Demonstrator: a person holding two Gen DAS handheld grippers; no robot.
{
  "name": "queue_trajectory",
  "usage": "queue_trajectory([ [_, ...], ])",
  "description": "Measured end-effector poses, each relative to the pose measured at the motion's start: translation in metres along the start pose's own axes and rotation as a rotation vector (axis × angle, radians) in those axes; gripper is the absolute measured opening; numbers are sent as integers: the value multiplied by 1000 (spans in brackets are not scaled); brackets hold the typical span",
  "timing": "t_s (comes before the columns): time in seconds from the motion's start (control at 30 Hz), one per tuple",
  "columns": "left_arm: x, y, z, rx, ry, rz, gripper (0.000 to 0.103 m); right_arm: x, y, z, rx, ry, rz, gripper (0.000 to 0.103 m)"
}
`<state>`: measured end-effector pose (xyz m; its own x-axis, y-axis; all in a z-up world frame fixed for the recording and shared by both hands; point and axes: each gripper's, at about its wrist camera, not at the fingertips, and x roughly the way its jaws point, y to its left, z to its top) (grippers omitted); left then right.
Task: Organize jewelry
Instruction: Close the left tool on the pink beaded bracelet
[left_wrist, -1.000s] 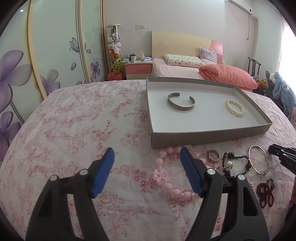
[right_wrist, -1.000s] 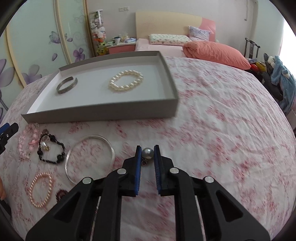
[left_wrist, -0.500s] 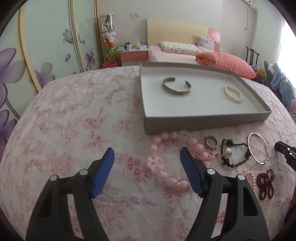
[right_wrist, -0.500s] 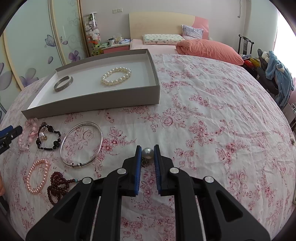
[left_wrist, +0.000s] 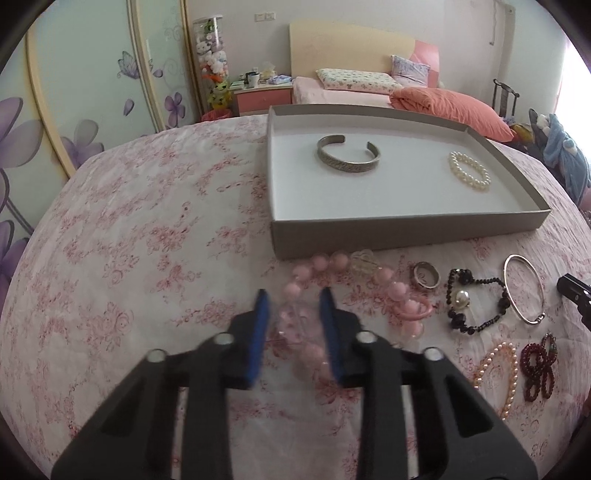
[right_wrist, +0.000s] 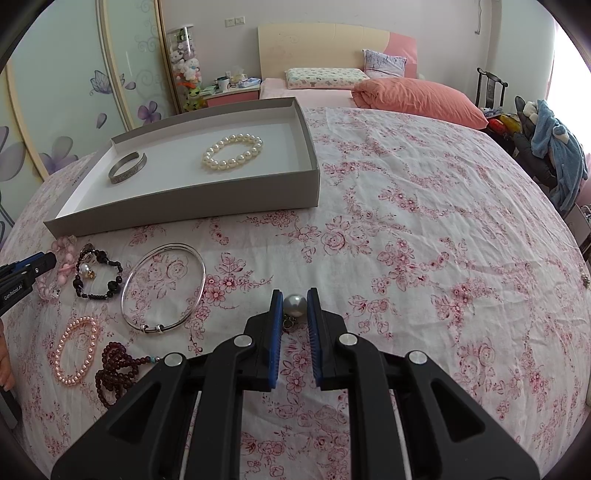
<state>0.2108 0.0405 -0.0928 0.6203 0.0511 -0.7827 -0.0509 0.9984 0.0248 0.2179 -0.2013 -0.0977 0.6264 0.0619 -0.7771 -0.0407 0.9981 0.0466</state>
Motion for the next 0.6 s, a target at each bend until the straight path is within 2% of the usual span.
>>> queue_trajectory([
  [0.6,0,2,1,-9,2,-13,24,0,-2,0,7,0,11,14],
])
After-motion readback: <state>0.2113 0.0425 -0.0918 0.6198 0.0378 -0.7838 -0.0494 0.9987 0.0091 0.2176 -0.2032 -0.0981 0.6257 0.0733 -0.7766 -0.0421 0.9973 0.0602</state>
